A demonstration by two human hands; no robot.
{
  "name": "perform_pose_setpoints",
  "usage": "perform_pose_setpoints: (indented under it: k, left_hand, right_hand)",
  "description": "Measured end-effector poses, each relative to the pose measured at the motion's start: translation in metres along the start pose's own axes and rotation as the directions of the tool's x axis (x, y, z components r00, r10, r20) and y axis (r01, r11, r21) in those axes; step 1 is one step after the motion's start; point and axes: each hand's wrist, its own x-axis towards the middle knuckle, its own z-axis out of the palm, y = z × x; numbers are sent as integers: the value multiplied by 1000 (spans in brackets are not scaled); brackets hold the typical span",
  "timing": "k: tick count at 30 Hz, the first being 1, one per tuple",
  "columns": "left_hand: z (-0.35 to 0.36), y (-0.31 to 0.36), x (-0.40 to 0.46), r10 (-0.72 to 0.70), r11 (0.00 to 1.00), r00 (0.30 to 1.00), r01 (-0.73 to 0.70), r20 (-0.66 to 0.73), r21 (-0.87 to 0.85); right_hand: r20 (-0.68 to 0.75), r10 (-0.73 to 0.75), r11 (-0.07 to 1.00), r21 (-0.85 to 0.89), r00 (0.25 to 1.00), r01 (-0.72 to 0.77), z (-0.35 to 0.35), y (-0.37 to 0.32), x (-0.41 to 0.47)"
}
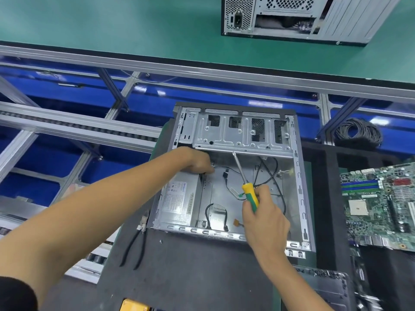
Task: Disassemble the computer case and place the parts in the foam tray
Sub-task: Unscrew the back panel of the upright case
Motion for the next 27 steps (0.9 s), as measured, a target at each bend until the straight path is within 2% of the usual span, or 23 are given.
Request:
perform_pose_setpoints:
  k: [3,5,7,9,12,14,17,19,23,27]
  left_hand:
    - [11,7,-29,189,939,951,-248,-245,-237]
    - [25,13,-53,231,809,885,-405,-403,-427]
    - [41,19,-71,252,684,849,-496,-464,-536]
    - [58,25,-77,262,607,840,-526,-475,-596]
    - [78,28,-81,165,480,831,-537,-531,-693]
    - [86,26,-85,64,432,806,-554,-589,-711]
    - [91,16,-94,-65,382,729,-613,-682,-692]
    - [96,6,-99,-151,344,654,-669,-742,-659]
    - [118,-18,-112,-326,408,468,-714,-821,-569]
    - [161,-43,-126,-447,352,420,-729,-790,-587]
  right_hand:
    - [17,-13,1000,-12,1000,13,0,1,2]
    - [76,-15,1000,-1,997,15,1,1,4]
    - [159,-38,998,60,987,29,1,-1,8]
    - [230,-74,989,142,970,42,-1,-5,12]
    - [283,-165,958,275,945,85,1,-21,17]
    - [251,-231,917,380,940,124,6,-36,21]
    - [212,-292,865,475,933,163,15,-57,25]
    - [247,-311,848,508,918,151,20,-69,25]
    - [345,-301,896,422,889,139,39,-88,20]
    - [414,-380,922,234,827,307,65,-105,9]
